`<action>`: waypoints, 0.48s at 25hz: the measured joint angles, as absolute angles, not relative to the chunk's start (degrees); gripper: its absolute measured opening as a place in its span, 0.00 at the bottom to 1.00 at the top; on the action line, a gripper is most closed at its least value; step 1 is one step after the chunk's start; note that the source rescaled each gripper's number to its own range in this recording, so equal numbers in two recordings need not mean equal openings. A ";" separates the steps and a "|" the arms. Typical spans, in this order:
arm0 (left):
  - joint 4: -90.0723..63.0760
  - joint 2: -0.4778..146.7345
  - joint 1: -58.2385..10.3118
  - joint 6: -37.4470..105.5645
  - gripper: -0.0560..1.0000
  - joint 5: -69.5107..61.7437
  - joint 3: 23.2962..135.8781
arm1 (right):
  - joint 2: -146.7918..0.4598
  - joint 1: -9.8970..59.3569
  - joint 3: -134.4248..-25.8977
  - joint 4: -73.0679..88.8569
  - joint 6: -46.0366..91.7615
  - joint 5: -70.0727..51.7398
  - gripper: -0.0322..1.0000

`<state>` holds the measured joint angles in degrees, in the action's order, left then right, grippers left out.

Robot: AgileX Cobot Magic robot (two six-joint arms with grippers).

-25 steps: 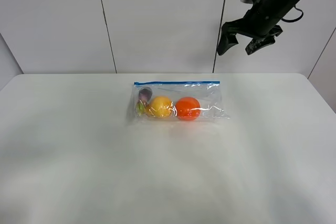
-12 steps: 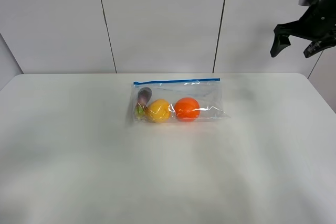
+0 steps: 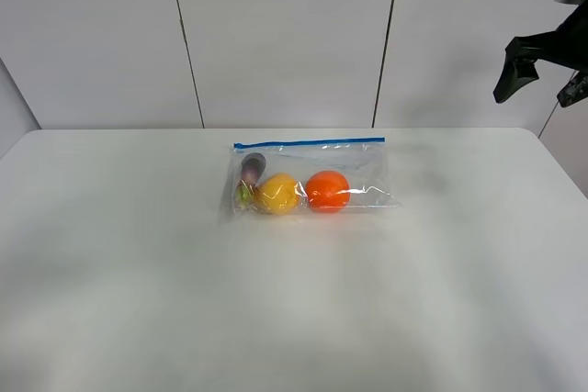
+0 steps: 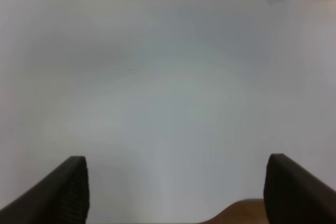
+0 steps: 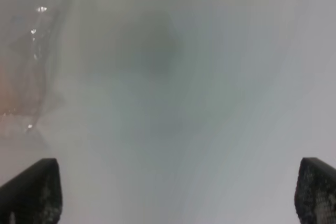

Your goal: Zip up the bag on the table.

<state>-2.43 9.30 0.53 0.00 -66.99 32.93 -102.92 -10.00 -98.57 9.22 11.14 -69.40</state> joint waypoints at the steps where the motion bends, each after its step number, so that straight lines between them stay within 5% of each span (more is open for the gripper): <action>1: -2.43 9.30 0.53 0.00 0.85 -66.99 32.93 | -101.20 -10.00 -96.90 9.40 11.34 -69.40 0.98; 12: -2.50 9.30 0.53 0.00 0.85 -66.99 32.93 | -83.42 -9.38 -78.08 13.04 12.23 -66.19 0.98</action>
